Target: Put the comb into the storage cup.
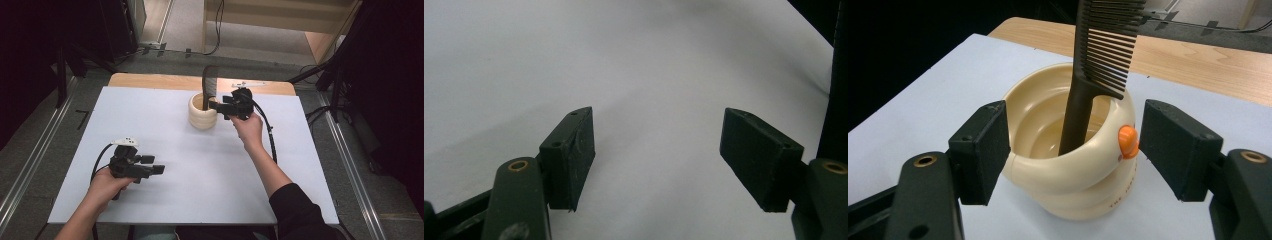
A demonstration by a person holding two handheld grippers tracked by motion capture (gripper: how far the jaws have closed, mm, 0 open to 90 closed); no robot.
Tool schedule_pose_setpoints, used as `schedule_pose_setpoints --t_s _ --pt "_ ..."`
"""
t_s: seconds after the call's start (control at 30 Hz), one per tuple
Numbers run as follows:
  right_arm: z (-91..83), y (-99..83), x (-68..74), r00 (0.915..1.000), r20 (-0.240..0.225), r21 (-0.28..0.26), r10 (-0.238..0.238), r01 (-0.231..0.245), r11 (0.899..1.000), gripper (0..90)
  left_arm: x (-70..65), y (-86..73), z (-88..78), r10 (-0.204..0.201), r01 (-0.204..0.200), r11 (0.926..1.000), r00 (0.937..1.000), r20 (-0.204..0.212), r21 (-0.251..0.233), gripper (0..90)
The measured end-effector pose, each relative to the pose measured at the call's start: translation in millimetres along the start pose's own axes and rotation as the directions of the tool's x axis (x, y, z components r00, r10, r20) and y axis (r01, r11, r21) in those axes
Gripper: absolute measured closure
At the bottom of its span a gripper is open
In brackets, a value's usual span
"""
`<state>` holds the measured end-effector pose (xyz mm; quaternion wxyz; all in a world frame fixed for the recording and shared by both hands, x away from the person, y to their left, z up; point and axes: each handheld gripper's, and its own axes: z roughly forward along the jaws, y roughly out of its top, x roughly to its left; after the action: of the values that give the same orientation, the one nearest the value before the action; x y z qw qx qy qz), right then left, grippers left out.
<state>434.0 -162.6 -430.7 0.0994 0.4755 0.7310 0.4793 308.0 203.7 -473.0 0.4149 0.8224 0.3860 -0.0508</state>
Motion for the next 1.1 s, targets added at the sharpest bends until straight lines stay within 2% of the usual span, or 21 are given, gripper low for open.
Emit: schedule_pose_setpoints --t_s 0.17,0.4,0.77,1.1 --pt "-6.7 -4.3 1.5 1.0 0.0 -0.008 -0.006 0.006 1.0 26.4 0.7 -0.1 -0.4 0.001 -0.001 1.0 1.0 -0.002 0.002 30.7" --pt "-15.4 -14.8 2.0 0.9997 -0.011 0.014 -0.022 0.022 1.0 26.4 1.3 -0.2 -0.6 0.0 0.0 1.0 1.0 -0.003 0.001 30.7" --pt "-28.2 -29.4 2.5 0.9985 -0.051 0.027 -0.018 0.019 0.999 26.4 0.8 -0.2 0.1 -0.002 0.002 1.0 1.0 -0.005 0.001 30.7" --pt "-38.2 -42.0 8.5 0.9963 -0.076 0.02 -0.039 0.041 0.999 26.8 1.2 -0.4 0.0 -0.002 0.002 1.0 1.0 -0.005 0.0 30.7"
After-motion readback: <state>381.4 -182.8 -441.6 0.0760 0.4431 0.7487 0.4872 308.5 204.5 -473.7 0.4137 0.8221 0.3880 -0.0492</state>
